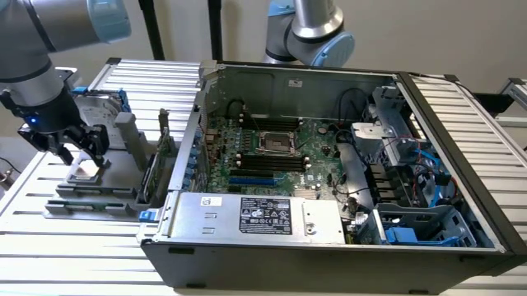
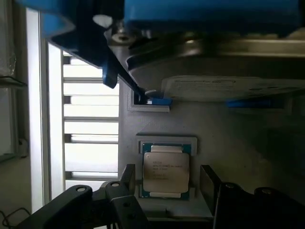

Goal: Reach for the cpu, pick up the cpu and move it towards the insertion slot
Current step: 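Pick up the cpu and move it towards the insertion slot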

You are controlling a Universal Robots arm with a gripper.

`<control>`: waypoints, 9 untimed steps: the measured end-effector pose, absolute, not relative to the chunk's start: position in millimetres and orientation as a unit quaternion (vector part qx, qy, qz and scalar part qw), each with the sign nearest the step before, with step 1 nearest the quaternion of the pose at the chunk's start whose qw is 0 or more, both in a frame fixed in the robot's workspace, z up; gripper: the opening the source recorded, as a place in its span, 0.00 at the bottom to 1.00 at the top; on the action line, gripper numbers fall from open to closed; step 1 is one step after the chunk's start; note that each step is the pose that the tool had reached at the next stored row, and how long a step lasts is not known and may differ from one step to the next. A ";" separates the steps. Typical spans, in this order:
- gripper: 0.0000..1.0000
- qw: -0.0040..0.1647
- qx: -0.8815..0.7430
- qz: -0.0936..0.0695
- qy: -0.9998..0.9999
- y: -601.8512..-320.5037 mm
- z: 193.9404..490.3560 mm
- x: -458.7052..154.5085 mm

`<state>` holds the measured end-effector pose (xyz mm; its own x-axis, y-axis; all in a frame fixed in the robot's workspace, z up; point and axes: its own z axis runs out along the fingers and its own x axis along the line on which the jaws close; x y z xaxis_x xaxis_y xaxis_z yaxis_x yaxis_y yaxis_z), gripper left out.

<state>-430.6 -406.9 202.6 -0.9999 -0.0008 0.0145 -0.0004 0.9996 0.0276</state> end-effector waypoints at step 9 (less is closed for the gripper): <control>0.65 0.006 0.000 -0.009 -1.000 -406.9 194.7 -430.6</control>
